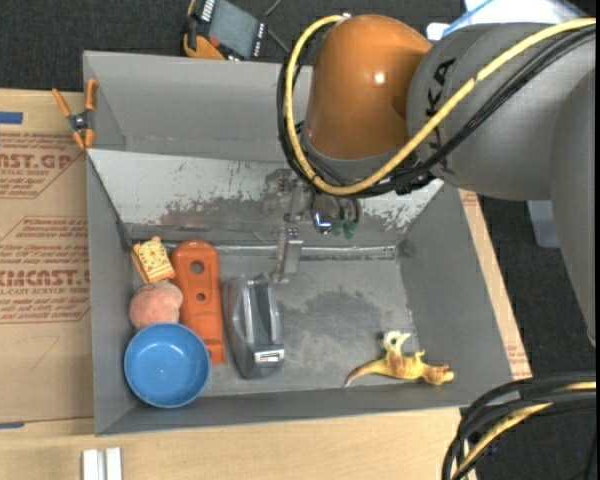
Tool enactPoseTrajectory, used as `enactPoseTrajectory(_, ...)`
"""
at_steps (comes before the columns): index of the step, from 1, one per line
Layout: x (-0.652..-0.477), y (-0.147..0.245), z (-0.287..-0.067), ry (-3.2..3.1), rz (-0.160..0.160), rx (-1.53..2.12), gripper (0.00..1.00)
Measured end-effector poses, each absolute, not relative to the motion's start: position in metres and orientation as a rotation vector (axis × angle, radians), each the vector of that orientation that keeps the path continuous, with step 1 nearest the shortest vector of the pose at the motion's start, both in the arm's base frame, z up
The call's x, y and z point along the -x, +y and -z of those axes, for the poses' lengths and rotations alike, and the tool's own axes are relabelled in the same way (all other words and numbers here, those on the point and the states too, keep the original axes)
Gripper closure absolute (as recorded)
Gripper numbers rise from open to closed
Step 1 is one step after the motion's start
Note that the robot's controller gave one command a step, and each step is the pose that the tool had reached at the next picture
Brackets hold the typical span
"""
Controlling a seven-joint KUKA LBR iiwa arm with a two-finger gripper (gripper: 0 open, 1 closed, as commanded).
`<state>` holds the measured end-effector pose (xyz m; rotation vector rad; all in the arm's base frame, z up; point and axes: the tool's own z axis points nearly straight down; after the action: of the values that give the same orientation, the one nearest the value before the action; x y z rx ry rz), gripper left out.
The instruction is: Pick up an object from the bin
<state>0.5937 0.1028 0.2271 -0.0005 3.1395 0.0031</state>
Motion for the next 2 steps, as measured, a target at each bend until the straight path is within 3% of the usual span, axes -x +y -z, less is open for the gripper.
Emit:
enactPoseTrajectory(1,-0.594,0.103,-0.227,3.140,-0.003,0.001,0.00)
enactPoseTrajectory(2,-0.572,0.123,-0.154,3.141,-0.003,0.149,0.00)
